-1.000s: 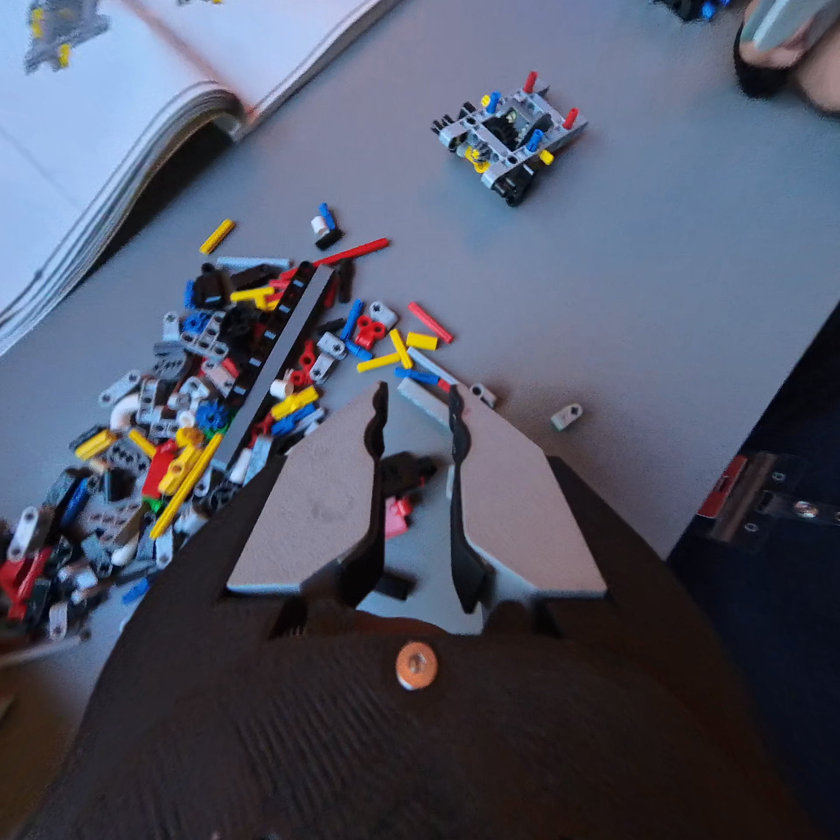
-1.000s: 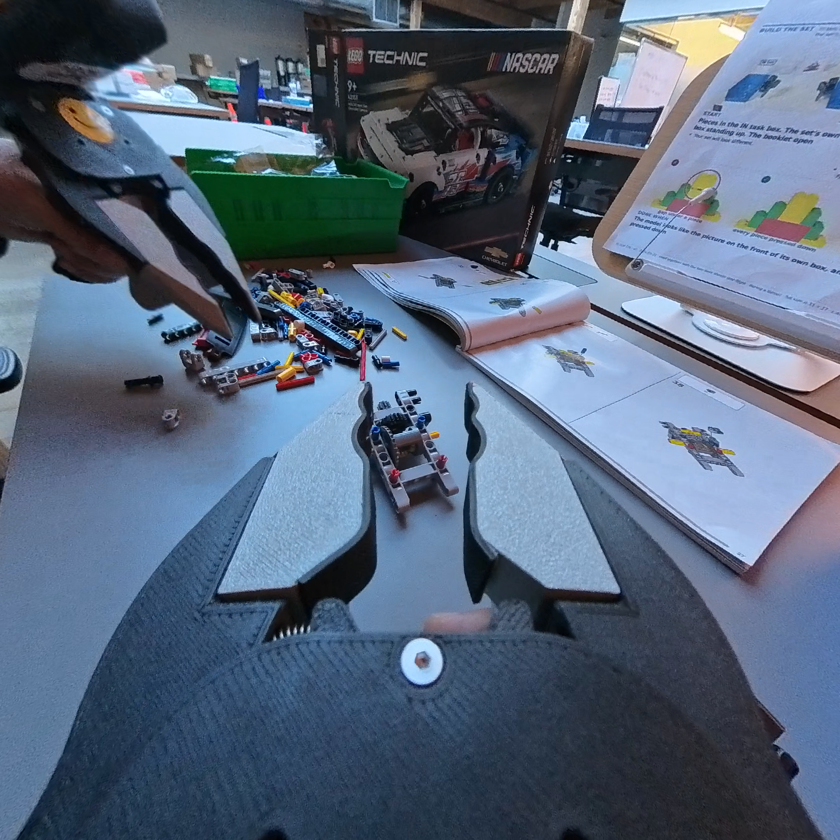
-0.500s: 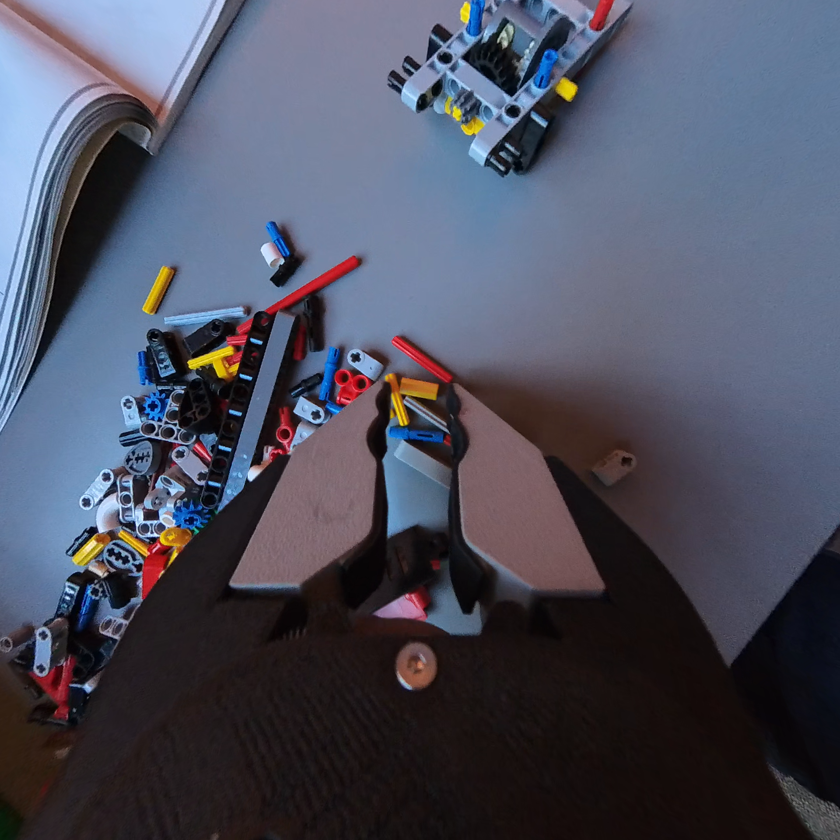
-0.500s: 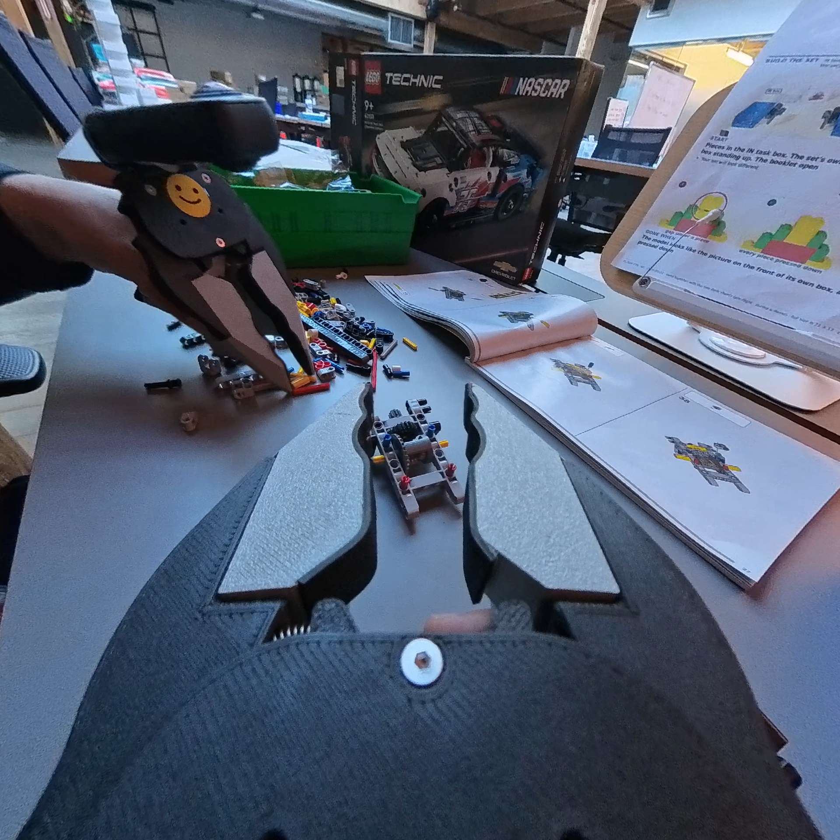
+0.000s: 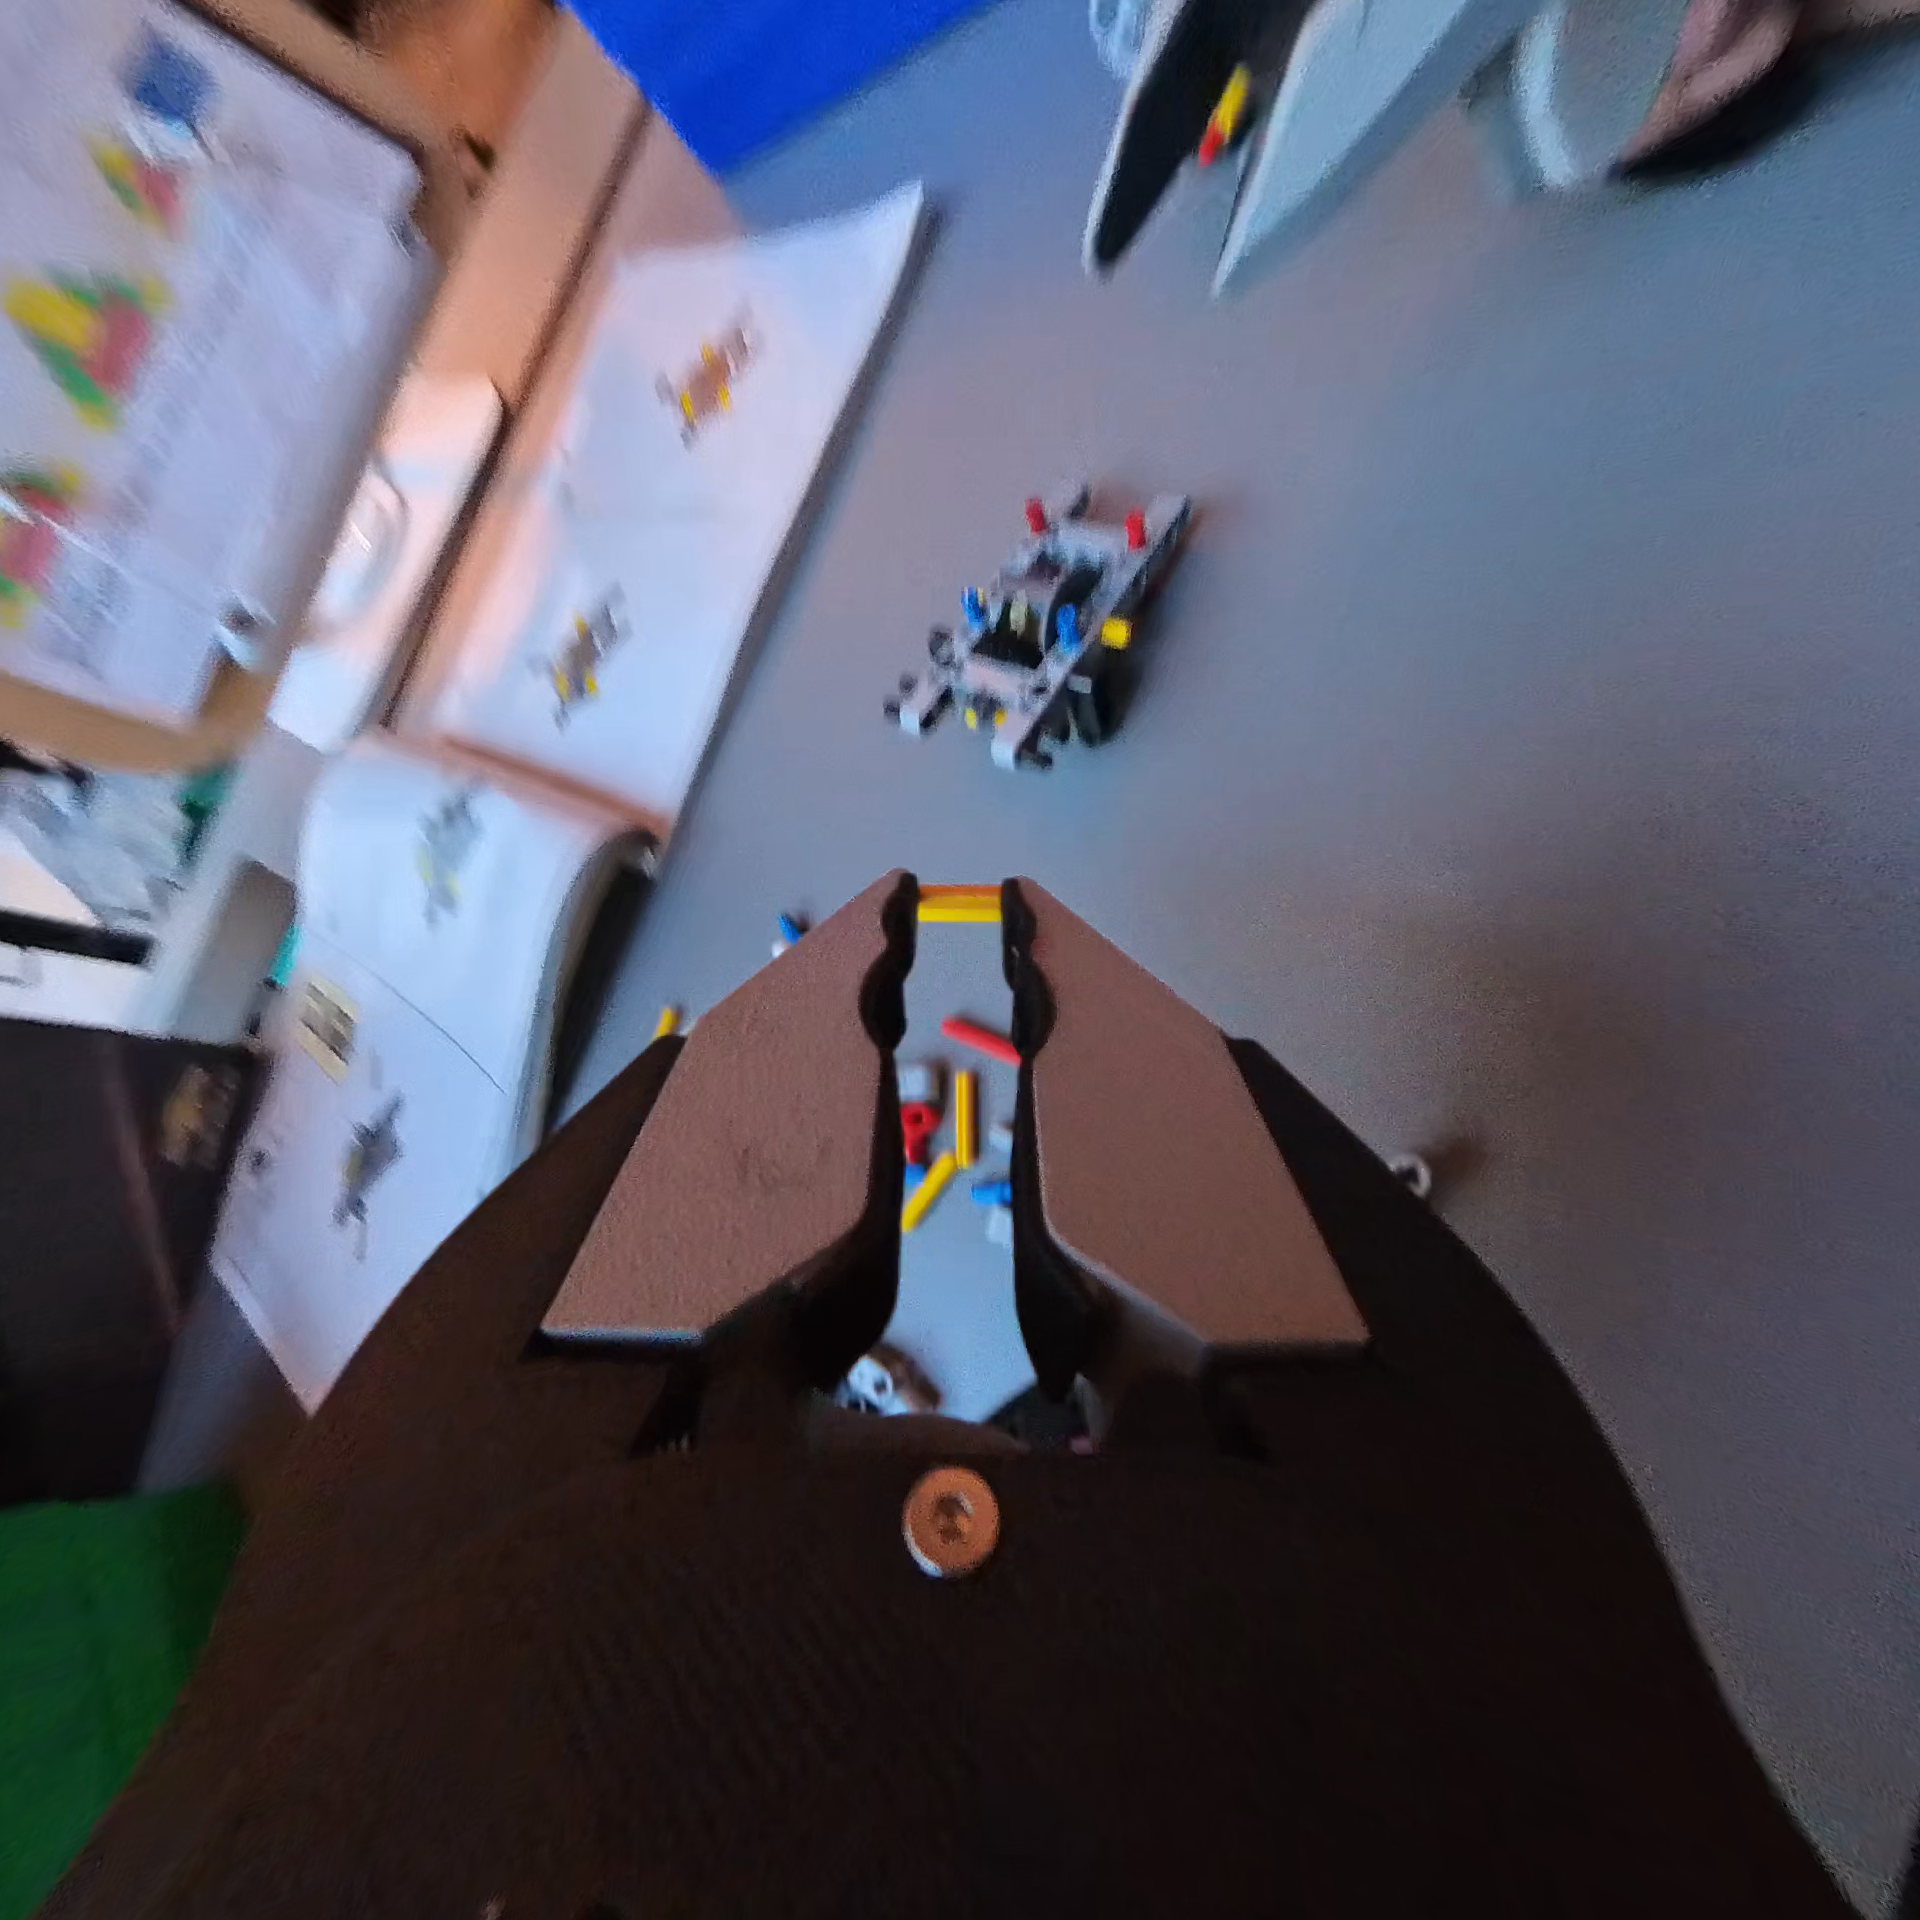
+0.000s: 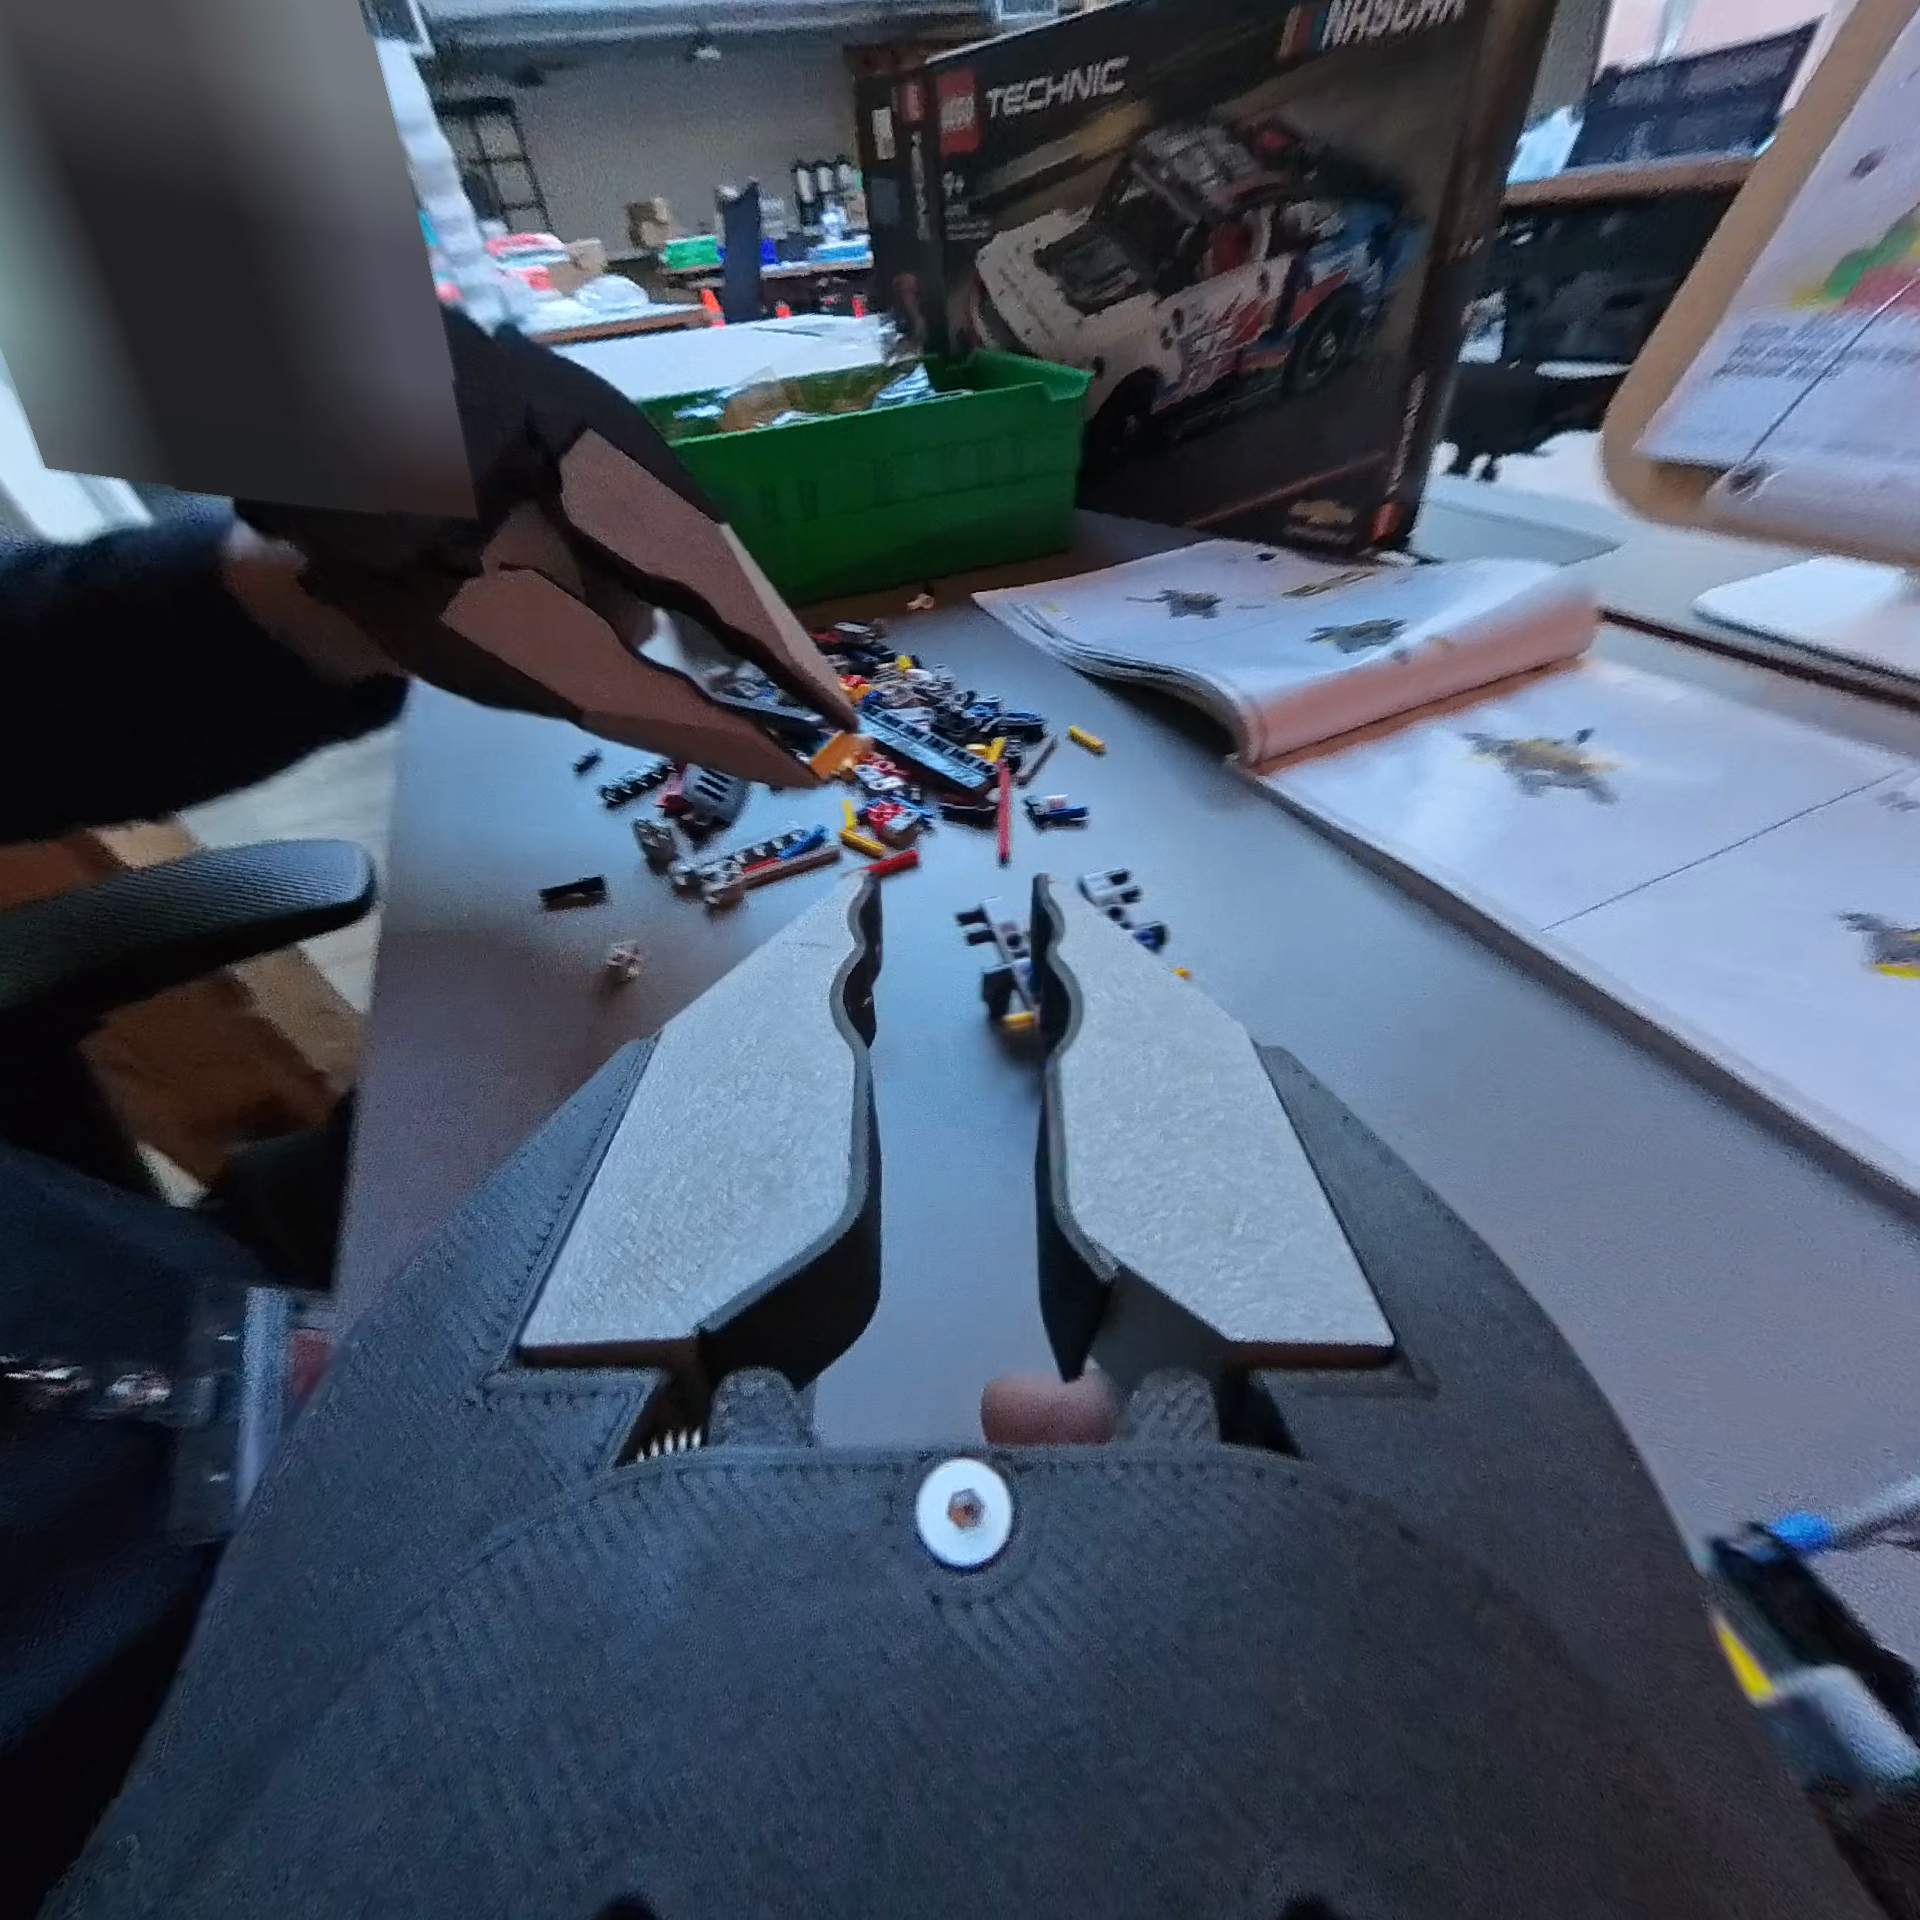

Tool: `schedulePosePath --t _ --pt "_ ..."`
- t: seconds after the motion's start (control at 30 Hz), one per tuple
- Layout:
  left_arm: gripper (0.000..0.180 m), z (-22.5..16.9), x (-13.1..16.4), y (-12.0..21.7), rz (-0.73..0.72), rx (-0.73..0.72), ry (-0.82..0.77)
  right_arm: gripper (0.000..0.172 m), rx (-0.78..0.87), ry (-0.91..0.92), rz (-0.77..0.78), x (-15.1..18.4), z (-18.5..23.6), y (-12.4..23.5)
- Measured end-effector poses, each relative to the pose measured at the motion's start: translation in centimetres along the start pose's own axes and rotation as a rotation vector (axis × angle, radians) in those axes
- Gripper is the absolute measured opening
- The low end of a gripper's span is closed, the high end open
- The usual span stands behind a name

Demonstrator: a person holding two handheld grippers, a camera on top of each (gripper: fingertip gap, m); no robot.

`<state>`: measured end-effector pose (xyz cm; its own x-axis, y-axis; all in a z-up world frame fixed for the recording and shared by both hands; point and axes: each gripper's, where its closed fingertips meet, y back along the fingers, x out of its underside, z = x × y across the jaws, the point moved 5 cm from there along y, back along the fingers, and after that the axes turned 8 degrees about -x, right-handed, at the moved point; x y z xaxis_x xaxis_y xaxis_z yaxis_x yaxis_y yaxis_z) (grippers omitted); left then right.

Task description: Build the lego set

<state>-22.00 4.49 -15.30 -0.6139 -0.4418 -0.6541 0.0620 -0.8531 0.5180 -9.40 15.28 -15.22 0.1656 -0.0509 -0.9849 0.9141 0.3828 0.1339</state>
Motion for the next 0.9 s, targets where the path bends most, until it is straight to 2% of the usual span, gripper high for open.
schedulePosePath --t 0.07,0.13,0.2,0.27,0.33,0.43,0.63,0.73,0.9 --pt "0.013 -0.9 -2.2 0.3 -0.157 -0.05 -0.058 0.022 -0.06 -0.07 -0.026 -0.1 0.8 -0.3" --pt "0.013 -2.3 -4.3 0.8 -0.32 -0.06 -0.097 0.012 -0.144 -0.168 -0.044 -0.2 1.7 -0.8" --pt "0.013 -3.2 -5.9 1.3 -0.434 -0.094 -0.115 0.001 -0.247 -0.286 -0.052 -0.2 2.6 -1.1" --pt "0.013 -3.7 -7.1 1.7 -0.515 -0.133 -0.132 0.003 -0.384 -0.389 -0.103 -0.8 3.8 -0.8" --pt "0.013 -3.9 -7.8 2.0 -0.558 -0.158 -0.146 0.001 -0.481 -0.464 -0.185 -1.8 4.4 0.1" --pt "0.013 -4.4 -8.6 2.4 -0.619 -0.133 -0.142 0.004 -0.52 -0.532 -0.257 -2.5 4.3 1.0" --pt "0.013 -5.1 -9.3 2.5 -0.663 -0.141 -0.139 0.008 -0.552 -0.584 -0.278 -2.6 4.3 1.4" --pt "0.013 -5.2 -9.4 2.6 -0.676 -0.133 -0.127 0.003 -0.561 -0.608 -0.274 -2.3 4.3 1.4" --pt "0.013 -5.7 -9.7 2.4 -0.689 -0.156 -0.139 0.005 -0.571 -0.642 -0.268 -2.2 4.5 1.2"
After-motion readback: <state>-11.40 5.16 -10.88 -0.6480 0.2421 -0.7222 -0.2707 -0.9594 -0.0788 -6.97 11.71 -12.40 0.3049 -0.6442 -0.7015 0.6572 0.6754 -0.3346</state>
